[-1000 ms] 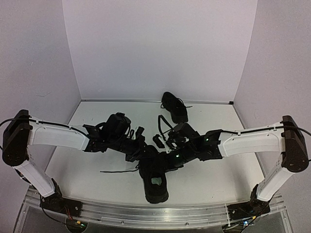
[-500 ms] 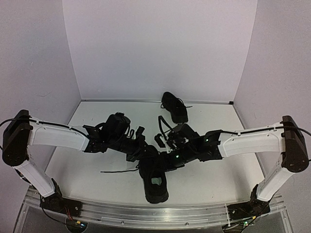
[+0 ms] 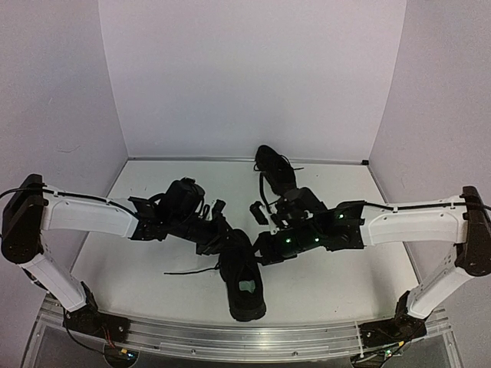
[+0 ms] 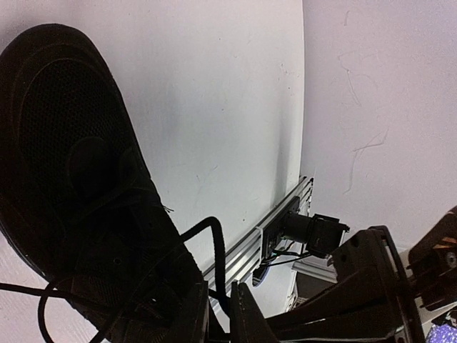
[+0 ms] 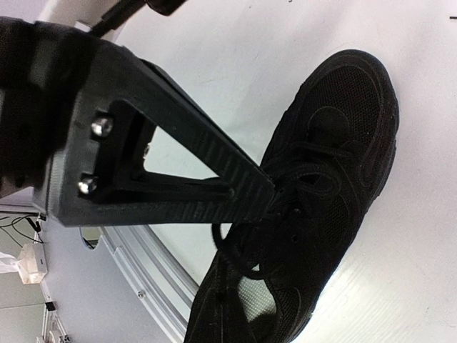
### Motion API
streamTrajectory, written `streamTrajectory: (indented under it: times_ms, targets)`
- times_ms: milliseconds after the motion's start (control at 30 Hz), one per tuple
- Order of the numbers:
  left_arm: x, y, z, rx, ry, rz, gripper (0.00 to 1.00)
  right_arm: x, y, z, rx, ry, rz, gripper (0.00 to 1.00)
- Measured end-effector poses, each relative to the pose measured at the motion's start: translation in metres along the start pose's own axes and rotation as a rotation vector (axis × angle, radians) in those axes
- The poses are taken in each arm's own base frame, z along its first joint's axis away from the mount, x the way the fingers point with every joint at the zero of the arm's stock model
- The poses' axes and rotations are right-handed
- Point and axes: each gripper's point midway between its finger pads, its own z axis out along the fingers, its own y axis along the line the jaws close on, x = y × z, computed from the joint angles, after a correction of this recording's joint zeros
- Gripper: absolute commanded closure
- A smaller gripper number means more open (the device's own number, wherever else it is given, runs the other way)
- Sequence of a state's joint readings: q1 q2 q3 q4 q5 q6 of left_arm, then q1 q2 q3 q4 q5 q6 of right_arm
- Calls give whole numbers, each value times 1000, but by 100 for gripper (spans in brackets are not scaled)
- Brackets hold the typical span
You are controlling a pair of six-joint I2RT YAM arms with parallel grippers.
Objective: Tie the shoes
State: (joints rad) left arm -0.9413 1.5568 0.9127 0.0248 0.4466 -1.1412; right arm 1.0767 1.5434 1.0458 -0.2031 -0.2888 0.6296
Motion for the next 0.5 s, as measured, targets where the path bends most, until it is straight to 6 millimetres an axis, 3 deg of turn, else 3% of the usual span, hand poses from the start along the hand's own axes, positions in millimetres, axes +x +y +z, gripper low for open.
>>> streamTrajectory:
  times_ms: [100,300,367,500]
  targets:
    - [1,5,0,-20,2,8,75,-1,3,-6,-10,-12,-3,100]
    - [2,17,-4,-81,-7,15,40,11,-5,-12,1,3,4,100]
    - [0,20,-9,-101,-23,17,26,16,-9,-16,6,11,8,100]
    - [-11,24,-33,-152,-85,49,11,24,-12,-28,7,12,16,100]
